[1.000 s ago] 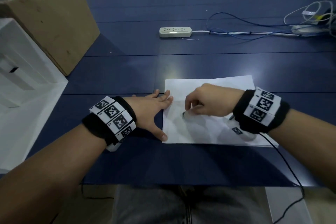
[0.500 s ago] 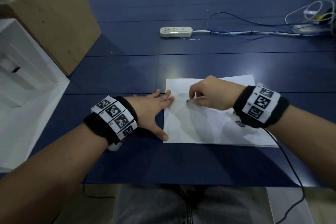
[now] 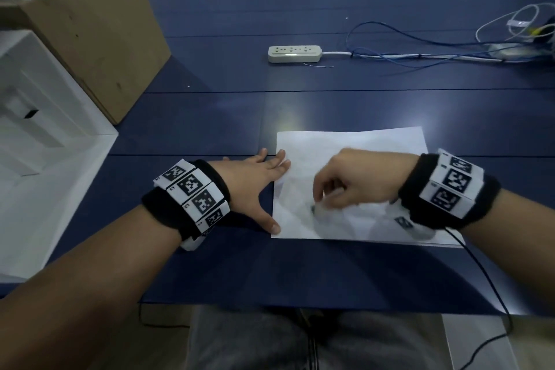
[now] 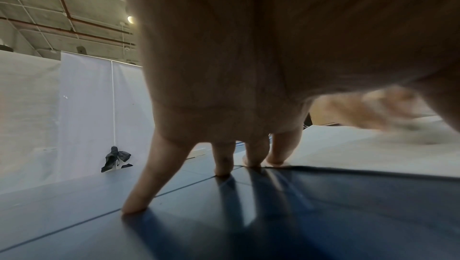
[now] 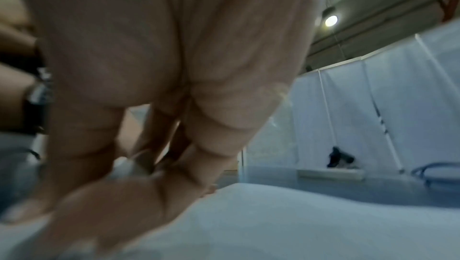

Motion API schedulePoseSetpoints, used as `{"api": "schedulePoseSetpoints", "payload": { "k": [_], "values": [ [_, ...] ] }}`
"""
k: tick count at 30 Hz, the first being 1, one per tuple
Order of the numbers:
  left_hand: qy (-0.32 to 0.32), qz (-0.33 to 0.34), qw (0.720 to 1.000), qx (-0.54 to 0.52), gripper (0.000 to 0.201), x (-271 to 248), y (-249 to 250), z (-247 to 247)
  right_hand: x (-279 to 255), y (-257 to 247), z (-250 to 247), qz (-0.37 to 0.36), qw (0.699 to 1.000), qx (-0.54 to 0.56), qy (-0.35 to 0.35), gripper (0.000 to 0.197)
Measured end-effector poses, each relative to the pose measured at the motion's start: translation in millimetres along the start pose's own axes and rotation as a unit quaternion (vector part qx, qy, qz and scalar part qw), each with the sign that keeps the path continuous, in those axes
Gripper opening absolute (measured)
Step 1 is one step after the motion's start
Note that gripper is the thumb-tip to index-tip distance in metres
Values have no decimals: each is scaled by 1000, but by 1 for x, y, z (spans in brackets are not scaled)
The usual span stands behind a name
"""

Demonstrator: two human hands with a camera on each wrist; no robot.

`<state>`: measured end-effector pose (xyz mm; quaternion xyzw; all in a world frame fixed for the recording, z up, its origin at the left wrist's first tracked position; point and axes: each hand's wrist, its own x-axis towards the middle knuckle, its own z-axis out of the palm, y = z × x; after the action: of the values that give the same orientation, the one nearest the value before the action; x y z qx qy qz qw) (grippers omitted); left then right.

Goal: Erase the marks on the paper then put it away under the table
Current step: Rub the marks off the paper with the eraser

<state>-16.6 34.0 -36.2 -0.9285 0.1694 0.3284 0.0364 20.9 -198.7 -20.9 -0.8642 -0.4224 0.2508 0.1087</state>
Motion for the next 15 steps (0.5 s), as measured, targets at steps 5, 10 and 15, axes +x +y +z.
{"api": "schedulePoseSetpoints", "payload": {
  "k": [5, 10, 15],
  "values": [
    [-1, 1, 1000, 0, 136, 1, 1, -1, 3, 2, -1, 7, 1000, 0, 11, 19],
    [7, 1, 1000, -1, 135, -1, 1, -1, 9, 13, -6, 64, 990, -35, 121, 22],
    [25, 16, 999, -16, 126, 1, 1, 0, -4, -3, -1, -11, 999, -32, 35, 16]
  ]
}}
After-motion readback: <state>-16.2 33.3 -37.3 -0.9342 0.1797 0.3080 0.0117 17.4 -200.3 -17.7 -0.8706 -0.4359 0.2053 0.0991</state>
